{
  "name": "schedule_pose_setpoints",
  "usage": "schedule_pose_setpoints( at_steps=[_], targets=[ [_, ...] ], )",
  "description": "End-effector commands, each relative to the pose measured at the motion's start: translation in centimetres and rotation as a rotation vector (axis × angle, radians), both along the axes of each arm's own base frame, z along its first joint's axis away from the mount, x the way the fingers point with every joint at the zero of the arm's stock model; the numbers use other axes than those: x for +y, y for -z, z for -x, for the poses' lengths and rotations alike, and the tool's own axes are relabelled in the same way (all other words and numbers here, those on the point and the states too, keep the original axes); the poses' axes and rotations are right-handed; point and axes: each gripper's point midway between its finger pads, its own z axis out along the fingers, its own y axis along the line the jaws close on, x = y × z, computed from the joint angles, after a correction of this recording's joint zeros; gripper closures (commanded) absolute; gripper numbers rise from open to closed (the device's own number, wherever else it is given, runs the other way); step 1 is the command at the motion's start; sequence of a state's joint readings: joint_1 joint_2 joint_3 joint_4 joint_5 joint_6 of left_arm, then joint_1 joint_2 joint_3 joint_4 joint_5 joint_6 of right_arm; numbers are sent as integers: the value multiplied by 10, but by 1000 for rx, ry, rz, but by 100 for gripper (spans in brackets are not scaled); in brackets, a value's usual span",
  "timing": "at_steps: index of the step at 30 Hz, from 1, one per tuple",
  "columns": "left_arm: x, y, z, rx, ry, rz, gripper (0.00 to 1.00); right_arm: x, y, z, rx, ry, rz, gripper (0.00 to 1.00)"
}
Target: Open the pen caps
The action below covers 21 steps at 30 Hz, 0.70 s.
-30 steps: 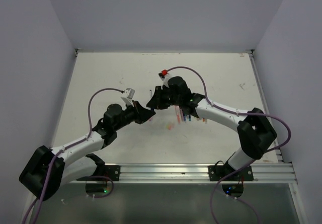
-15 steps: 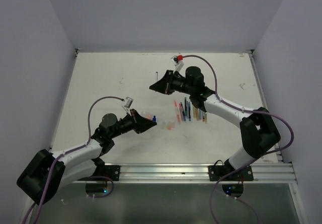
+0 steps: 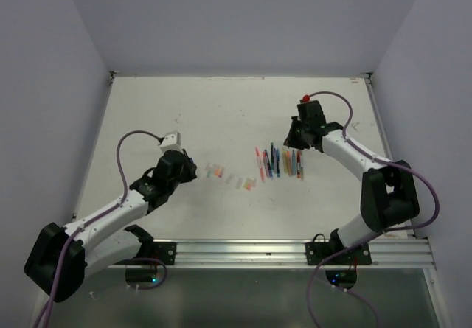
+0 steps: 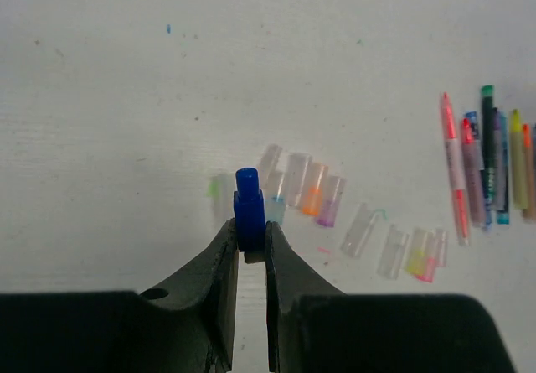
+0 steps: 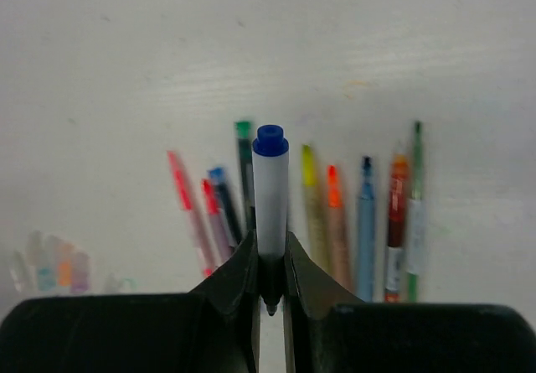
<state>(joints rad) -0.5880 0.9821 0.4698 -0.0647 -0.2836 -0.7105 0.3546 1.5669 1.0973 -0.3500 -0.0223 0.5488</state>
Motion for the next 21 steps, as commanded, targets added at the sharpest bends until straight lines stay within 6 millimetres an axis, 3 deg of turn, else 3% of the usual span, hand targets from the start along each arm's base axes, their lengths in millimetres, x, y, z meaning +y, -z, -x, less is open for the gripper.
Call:
schedule_pose_setpoints(
  at_steps=[1, 4, 9, 13, 21],
  targets=[
    [30, 26, 0, 47, -97, -140, 100, -42, 28, 38, 111, 43, 136, 100],
    [30, 39, 0, 59, -93, -143, 100, -60, 43, 53, 156, 77, 171, 100],
    [32, 38, -4, 48, -106, -126, 100, -79, 49, 63, 170, 112, 231, 100],
    [33, 49, -3, 88, -113, -108, 100, -83, 52, 67, 185, 120, 242, 100],
    [13, 61, -11, 118, -60, -28, 99, -93, 55, 64, 200, 137, 269, 100]
  ],
)
